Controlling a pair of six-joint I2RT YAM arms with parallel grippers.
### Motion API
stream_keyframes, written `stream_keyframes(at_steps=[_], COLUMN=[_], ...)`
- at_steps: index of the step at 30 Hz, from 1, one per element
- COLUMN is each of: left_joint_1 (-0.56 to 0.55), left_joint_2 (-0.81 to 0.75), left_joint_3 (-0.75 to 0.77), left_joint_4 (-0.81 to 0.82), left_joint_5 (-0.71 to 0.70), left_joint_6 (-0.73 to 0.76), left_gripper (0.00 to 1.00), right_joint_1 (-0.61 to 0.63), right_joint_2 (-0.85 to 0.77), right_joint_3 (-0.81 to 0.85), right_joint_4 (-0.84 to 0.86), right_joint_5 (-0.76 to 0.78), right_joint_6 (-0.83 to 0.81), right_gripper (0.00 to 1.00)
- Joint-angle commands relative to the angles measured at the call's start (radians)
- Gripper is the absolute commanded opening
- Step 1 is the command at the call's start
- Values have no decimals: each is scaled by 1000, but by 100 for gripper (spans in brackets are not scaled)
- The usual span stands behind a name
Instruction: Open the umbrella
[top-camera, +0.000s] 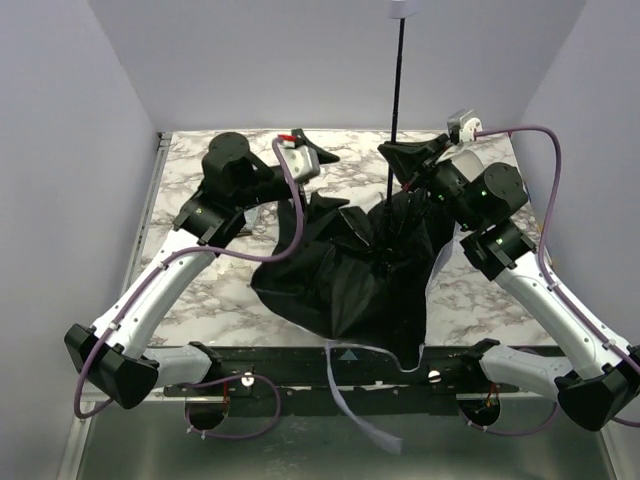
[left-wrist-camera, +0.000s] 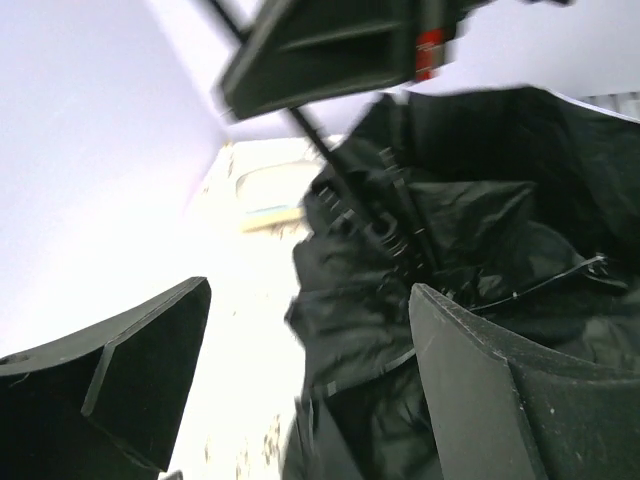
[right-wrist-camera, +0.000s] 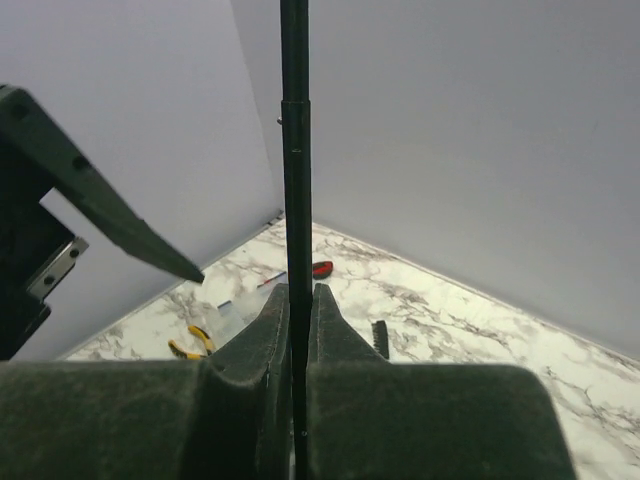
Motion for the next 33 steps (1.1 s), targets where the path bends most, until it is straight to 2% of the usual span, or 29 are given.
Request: stream_keyframes(at_steps=[1, 3, 7, 12, 15, 18, 22, 29, 33], left_joint_1=[85, 85, 86, 87, 67, 31, -13, -54, -66], left_joint_2=[10, 3, 26, 84, 138, 165, 162, 205, 247], left_joint_3=[14, -6, -20, -36, 14, 25, -26, -15, 12], left_joint_4=[-92, -87, -45, 28, 3, 26, 134, 309, 404], left_joint_5=[-12, -15, -29, -101, -99, -64, -58, -8, -21], left_joint_6=[-73, -24, -101, -175, -150, -121, -104, -240, -427], left_gripper=[81, 81, 78, 66, 59, 59, 68, 67, 59], right_joint_1=[-5, -5, -5, -5, -5, -5, -5, -5, -5], right_joint_2=[-8, -6, -12, -10, -11, -21, -36, -46, -46], right_joint_3=[6, 3, -14, -16, -27, -57, -70, -82, -81], right_joint_4=[-5, 6, 63, 102, 120, 159, 186, 189, 197], right_joint_5=[-47, -45, -57, -83, -108, -112, -160, -224, -227], right_joint_6=[-58, -64, -75, -95, -100, -92, -90, -79, -68], right_gripper=[0, 0, 0, 0, 0, 0, 0, 0, 0])
